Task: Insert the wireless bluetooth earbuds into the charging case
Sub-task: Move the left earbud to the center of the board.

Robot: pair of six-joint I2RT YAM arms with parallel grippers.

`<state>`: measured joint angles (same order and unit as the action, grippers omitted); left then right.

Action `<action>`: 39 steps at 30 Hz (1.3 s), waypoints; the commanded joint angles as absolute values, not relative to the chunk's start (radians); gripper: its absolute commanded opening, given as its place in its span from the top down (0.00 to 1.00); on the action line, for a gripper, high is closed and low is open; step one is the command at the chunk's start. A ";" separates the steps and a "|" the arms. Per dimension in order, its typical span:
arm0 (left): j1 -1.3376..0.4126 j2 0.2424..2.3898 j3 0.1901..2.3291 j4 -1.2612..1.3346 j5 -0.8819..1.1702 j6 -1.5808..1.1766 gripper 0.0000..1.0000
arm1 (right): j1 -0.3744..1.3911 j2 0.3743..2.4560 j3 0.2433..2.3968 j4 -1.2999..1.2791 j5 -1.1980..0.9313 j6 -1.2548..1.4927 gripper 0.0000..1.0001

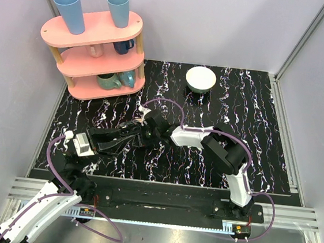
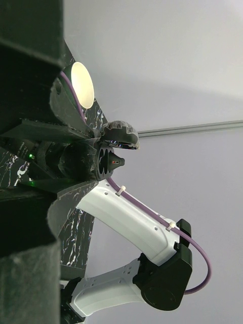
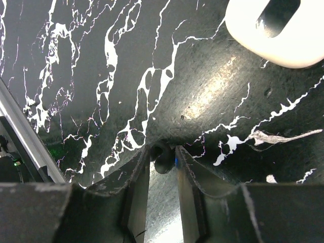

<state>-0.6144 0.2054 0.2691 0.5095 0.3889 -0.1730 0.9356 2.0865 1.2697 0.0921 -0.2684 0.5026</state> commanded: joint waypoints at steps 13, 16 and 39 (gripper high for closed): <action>-0.615 0.216 0.304 0.551 0.379 -0.179 1.00 | 0.962 2.109 1.195 -0.026 -0.202 0.440 0.72; -0.617 0.218 0.302 0.552 0.380 -0.181 1.00 | 0.962 2.099 1.187 0.004 -0.218 0.446 0.79; -0.617 0.222 0.308 0.546 0.371 -0.175 1.00 | 0.962 1.663 0.819 0.417 -0.006 0.485 1.00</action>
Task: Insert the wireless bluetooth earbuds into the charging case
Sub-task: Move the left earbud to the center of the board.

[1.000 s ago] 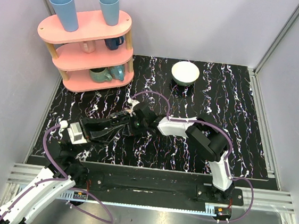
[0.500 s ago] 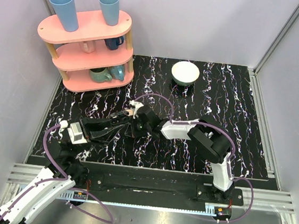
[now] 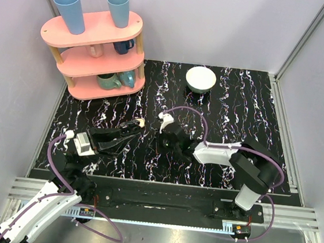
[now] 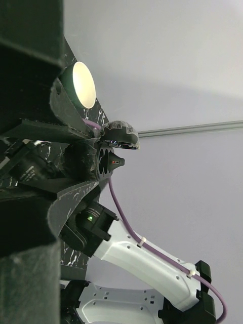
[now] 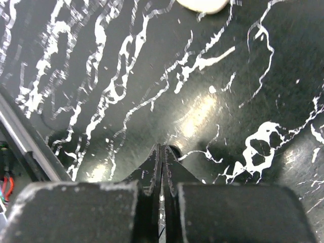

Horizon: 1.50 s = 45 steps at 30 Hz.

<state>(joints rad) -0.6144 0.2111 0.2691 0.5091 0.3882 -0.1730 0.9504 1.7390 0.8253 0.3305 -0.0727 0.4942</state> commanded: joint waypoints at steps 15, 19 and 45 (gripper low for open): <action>-0.615 0.216 0.310 0.538 0.370 -0.175 1.00 | 0.969 1.746 0.822 0.304 0.037 0.759 0.62; -0.615 0.218 0.308 0.540 0.368 -0.176 1.00 | 0.986 1.769 0.834 0.276 0.031 0.759 0.65; -0.617 0.222 0.302 0.548 0.370 -0.183 1.00 | 1.019 1.827 0.850 0.301 0.003 0.752 0.72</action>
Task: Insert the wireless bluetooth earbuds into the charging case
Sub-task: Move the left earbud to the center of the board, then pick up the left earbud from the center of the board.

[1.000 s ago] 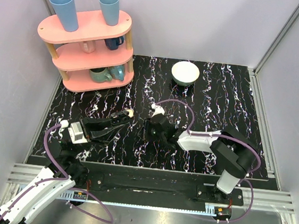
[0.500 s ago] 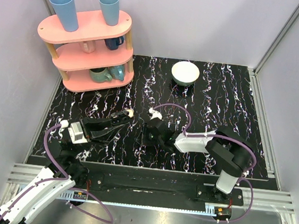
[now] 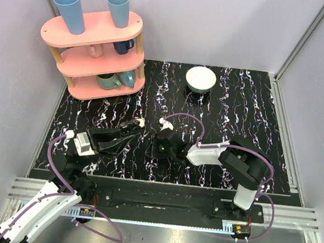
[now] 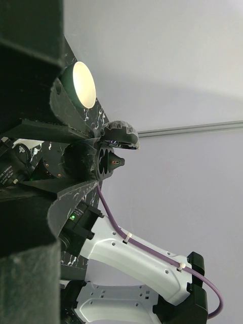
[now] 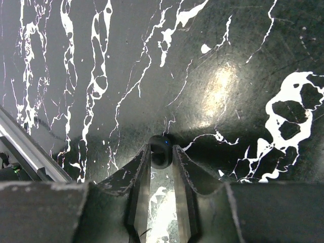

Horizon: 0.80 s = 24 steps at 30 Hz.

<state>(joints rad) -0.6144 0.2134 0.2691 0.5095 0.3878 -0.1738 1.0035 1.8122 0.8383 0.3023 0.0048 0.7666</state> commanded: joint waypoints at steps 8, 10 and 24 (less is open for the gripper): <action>-0.617 0.222 0.302 0.546 0.368 -0.184 1.00 | 1.022 1.796 0.847 0.310 -0.023 0.744 0.77; -0.617 0.222 0.302 0.546 0.368 -0.184 1.00 | 1.020 1.789 0.848 0.307 -0.026 0.744 0.79; -0.615 0.225 0.310 0.528 0.354 -0.155 1.00 | 1.020 1.652 0.847 0.238 -0.006 0.741 1.00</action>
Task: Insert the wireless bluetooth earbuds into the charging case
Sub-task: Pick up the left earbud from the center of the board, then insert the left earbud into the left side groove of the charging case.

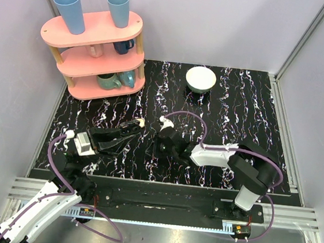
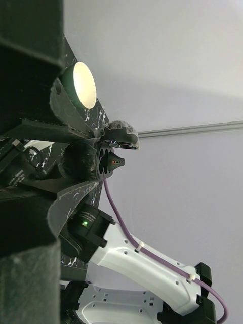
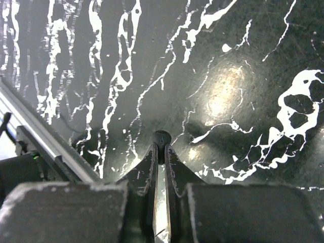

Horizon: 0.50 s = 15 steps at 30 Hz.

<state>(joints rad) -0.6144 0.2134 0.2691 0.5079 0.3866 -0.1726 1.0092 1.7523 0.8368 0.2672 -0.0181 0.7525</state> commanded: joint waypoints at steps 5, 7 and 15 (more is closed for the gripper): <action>-0.617 0.238 0.292 0.566 0.322 -0.143 1.00 | 1.020 1.493 0.865 0.126 0.093 0.741 1.00; -0.617 0.242 0.279 0.594 0.302 -0.134 1.00 | 1.020 1.409 0.879 0.055 0.144 0.744 1.00; -0.617 0.304 0.199 0.762 0.212 -0.042 1.00 | 1.020 1.175 0.975 -0.176 0.256 0.753 1.00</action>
